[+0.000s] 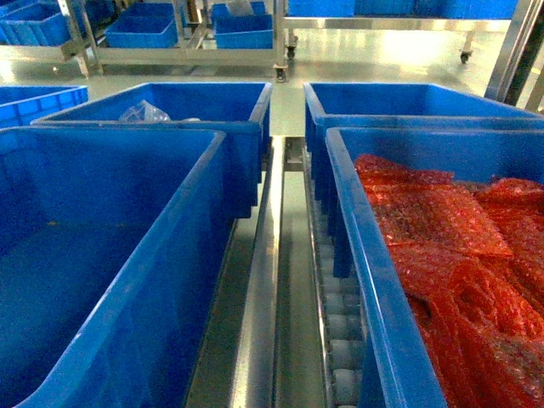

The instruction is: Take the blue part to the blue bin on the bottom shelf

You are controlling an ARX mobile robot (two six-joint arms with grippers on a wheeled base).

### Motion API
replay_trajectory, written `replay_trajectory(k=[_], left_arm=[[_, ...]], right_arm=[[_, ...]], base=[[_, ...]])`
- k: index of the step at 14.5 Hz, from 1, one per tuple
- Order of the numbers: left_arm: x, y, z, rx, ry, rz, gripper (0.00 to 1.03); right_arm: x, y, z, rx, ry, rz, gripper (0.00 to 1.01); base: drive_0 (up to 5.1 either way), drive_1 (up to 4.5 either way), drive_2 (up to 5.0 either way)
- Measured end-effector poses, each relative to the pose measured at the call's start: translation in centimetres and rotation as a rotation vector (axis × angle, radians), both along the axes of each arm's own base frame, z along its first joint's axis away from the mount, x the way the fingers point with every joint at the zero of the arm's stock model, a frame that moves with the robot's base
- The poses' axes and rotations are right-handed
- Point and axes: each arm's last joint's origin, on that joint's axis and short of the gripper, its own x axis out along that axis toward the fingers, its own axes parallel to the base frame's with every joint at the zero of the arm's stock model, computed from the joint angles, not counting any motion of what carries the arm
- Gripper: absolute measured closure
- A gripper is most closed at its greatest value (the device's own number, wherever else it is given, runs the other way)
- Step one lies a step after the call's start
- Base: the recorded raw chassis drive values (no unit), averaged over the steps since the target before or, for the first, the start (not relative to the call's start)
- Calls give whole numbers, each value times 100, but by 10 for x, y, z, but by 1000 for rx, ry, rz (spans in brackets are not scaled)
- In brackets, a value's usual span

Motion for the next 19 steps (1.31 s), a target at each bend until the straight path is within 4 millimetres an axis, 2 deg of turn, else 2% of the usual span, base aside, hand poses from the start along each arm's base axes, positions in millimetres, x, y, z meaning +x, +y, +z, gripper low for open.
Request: replay_trajectory(k=[4, 7, 9, 10, 11, 12, 16, 19], left_arm=[[0, 0, 0, 0, 0, 0, 59], [1, -6, 1, 81, 196, 114, 59], [-1, -16, -9, 48, 270, 0, 59], [29, -24, -12, -58, 287, -82, 60], [82, -22, -30, -173, 403, -129, 55], [90, -19, -34, -211, 447, -137, 47], [94, -18, -36, -300, 458, -146, 6], [94, -18, -37, -303, 458, -145, 5]], right_arm=[[0, 0, 0, 0, 0, 0, 3], [0, 0, 0, 0, 0, 0, 3], [0, 0, 0, 0, -1, 0, 3], [0, 0, 0, 0, -1, 0, 3], [0, 0, 0, 0, 0, 0, 3], [0, 0, 0, 0, 0, 0, 3], [0, 0, 0, 0, 0, 0, 3], [0, 0, 0, 0, 0, 0, 3]], base=[[0, 0, 0], [0, 0, 0], [0, 0, 0], [0, 0, 0], [0, 0, 0], [0, 0, 0], [0, 0, 0], [0, 0, 0]])
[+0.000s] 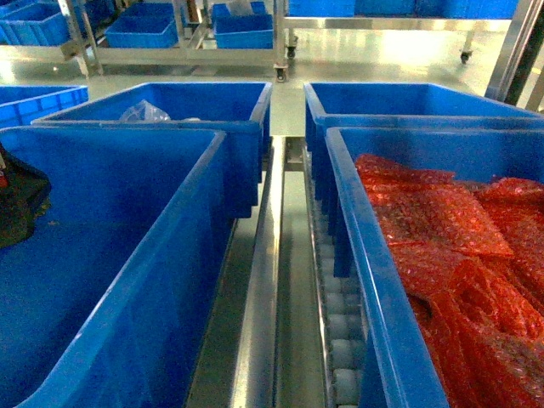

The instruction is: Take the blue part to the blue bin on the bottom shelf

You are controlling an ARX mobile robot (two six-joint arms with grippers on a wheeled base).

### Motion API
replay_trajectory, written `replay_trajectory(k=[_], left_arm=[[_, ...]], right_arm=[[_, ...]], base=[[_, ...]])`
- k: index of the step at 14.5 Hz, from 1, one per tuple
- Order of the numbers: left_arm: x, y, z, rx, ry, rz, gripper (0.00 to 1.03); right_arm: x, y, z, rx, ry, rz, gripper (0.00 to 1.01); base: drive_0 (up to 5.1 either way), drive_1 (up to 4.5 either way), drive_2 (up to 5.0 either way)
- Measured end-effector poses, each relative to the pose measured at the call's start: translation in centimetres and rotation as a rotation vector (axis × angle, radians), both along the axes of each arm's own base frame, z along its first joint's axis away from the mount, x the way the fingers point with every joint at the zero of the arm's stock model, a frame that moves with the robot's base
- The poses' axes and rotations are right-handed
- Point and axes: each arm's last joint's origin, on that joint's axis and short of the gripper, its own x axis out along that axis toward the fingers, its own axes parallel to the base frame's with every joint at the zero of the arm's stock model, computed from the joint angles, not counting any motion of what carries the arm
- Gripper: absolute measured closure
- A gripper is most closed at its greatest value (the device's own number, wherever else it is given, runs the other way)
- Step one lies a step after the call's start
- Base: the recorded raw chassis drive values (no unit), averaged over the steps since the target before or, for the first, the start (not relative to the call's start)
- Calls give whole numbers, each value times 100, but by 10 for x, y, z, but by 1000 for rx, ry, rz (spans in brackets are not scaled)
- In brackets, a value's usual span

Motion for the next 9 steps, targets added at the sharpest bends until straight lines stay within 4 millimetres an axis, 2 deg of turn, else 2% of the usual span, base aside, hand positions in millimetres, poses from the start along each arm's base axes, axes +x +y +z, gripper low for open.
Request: replay_trajectory(k=[2, 3, 5, 7, 9], left_arm=[[0, 0, 0, 0, 0, 0, 5], [4, 1, -1, -14, -179, -19, 13], [-10, 15, -16, 111, -332, -62, 30], [-26, 33, -10, 226, -471, -72, 60], [-37, 43, -24, 265, -431, -93, 86]], right_arm=[[0, 0, 0, 0, 0, 0, 3], [0, 0, 0, 0, 0, 0, 3], [0, 0, 0, 0, 0, 0, 3], [0, 0, 0, 0, 0, 0, 3], [0, 0, 0, 0, 0, 0, 3]], base=[[0, 0, 0], [0, 0, 0], [0, 0, 0], [0, 0, 0], [0, 0, 0]])
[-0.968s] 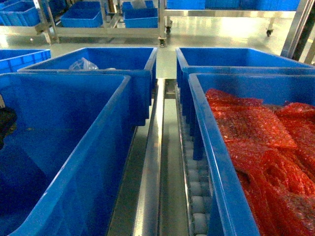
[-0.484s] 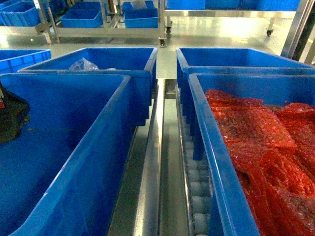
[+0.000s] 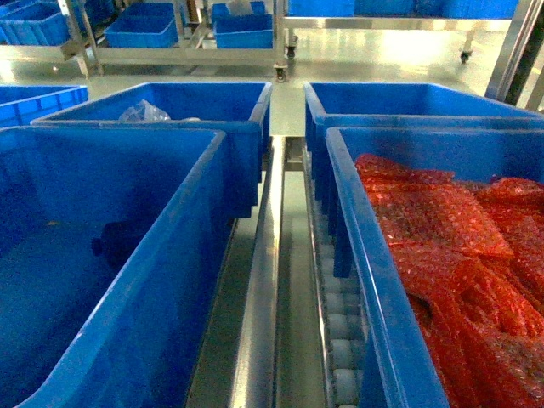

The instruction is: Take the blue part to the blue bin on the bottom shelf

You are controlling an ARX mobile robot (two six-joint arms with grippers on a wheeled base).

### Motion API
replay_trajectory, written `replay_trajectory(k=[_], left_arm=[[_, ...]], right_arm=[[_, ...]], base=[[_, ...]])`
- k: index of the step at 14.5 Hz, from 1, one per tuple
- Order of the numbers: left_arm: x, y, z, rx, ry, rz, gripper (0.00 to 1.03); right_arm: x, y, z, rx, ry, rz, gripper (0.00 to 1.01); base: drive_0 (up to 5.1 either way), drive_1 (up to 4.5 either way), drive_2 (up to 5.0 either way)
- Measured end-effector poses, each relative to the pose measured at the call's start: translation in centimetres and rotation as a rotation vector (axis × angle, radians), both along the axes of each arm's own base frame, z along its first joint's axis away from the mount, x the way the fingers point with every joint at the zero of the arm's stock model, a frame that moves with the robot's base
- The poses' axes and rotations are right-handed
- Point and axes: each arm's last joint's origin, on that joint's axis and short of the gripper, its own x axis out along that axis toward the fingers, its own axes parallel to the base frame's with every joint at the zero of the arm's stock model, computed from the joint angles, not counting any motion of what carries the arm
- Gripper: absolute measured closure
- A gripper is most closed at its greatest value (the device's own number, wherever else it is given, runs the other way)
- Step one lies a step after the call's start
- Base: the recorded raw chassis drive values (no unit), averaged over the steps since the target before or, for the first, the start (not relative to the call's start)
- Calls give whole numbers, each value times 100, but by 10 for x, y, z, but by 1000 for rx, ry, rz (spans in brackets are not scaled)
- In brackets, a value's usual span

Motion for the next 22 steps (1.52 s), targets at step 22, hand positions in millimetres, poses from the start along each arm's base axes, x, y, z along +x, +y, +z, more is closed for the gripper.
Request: replay_trajectory(k=[22], left_arm=[[-56, 24, -17, 0, -3, -1, 101]], right_arm=[[0, 0, 0, 0, 0, 0, 3]], base=[[0, 0, 0]])
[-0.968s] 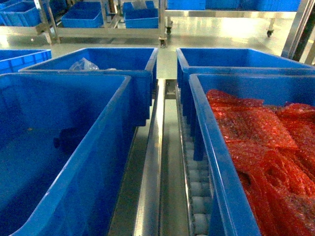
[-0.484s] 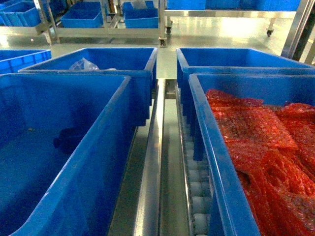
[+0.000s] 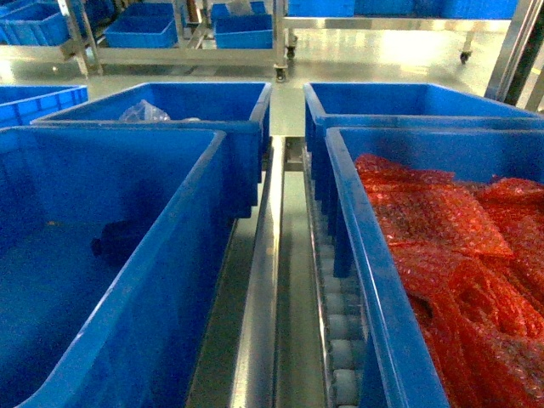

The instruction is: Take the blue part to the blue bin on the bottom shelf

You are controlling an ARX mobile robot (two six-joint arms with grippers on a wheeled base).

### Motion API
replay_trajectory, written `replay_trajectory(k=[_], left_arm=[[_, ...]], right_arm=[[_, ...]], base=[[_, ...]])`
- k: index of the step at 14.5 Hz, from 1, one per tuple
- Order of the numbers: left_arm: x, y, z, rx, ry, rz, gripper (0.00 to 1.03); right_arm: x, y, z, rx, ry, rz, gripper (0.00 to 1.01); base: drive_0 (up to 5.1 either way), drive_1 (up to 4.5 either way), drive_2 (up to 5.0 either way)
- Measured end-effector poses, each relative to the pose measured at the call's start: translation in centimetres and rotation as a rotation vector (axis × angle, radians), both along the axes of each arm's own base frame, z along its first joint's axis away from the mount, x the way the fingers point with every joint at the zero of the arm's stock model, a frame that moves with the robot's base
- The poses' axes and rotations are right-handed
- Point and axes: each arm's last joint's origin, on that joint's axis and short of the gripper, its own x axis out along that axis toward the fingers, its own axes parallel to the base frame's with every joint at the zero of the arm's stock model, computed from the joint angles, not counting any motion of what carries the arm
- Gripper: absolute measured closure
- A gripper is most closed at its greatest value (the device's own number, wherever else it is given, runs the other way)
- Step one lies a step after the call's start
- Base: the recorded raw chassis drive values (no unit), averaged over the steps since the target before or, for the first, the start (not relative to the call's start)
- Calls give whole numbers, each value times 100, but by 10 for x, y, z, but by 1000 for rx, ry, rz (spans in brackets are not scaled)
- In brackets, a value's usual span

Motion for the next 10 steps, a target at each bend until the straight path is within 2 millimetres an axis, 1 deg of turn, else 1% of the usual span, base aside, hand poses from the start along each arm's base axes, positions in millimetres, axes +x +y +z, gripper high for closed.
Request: replay_trajectory(k=[1, 2, 6, 7, 10], left_arm=[[-1, 0, 5, 1, -43, 2, 101], [-1, 0, 1, 2, -15, -2, 101], [-1, 0, 2, 2, -22, -2, 101], [-1, 0, 2, 2, -21, -2, 97], [-1, 0, 2, 2, -22, -2, 58]], right_arm=[[0, 0, 0, 0, -1, 0, 3], [0, 0, 0, 0, 0, 0, 3], [0, 0, 0, 0, 0, 0, 3], [0, 0, 0, 0, 0, 0, 3], [0, 0, 0, 0, 0, 0, 3]], base=[[0, 0, 0], [0, 0, 0], [0, 0, 0], [0, 0, 0], [0, 0, 0]])
